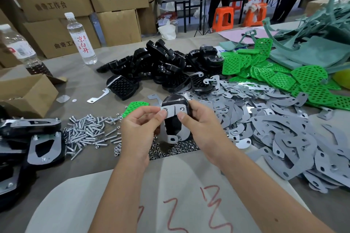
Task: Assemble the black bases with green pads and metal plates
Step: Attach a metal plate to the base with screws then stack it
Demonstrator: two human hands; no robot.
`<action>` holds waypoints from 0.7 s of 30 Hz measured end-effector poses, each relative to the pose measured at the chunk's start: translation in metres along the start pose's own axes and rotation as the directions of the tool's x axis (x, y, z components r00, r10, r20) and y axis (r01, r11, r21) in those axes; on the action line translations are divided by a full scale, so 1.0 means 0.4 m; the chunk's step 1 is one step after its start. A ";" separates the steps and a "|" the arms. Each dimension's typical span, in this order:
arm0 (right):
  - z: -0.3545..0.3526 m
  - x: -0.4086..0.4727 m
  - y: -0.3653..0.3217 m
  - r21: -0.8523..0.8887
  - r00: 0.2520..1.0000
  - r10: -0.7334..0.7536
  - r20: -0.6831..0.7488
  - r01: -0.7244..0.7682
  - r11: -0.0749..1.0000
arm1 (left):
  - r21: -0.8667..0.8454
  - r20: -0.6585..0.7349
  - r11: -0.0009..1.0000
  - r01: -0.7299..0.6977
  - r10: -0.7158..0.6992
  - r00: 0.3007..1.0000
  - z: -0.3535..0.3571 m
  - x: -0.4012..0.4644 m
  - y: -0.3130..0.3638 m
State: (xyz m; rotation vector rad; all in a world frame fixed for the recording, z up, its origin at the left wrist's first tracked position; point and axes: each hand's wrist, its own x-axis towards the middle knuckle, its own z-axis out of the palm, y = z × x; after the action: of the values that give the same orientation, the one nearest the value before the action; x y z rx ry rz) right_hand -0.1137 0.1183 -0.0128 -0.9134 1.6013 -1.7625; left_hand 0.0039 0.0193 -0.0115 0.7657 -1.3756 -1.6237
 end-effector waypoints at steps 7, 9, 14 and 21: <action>0.004 -0.006 -0.003 -0.035 1.000 -0.021 0.012 0.021 0.999 | 0.065 -0.033 0.996 -0.064 0.066 0.997 0.000 0.010 -0.014; 0.003 -0.005 -0.003 -0.014 1.000 -0.013 0.000 0.013 1.000 | 0.044 -0.062 0.997 -0.059 0.062 0.996 -0.003 0.013 -0.016; -0.005 -0.002 -0.003 0.016 1.000 -0.007 0.002 0.007 1.000 | -0.001 -0.047 1.000 -0.024 0.024 0.999 -0.019 0.016 -0.009; -0.010 -0.002 -0.004 0.039 1.000 -0.020 0.012 0.020 0.999 | 0.133 0.071 0.986 -0.100 0.091 0.993 -0.007 0.009 -0.010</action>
State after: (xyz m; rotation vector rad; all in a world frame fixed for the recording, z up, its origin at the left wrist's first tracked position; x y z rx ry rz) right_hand -0.1163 0.1214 -0.0116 -0.9238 1.5499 -1.7918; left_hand 0.0039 0.0151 -0.0159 0.7201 -1.5590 -1.5034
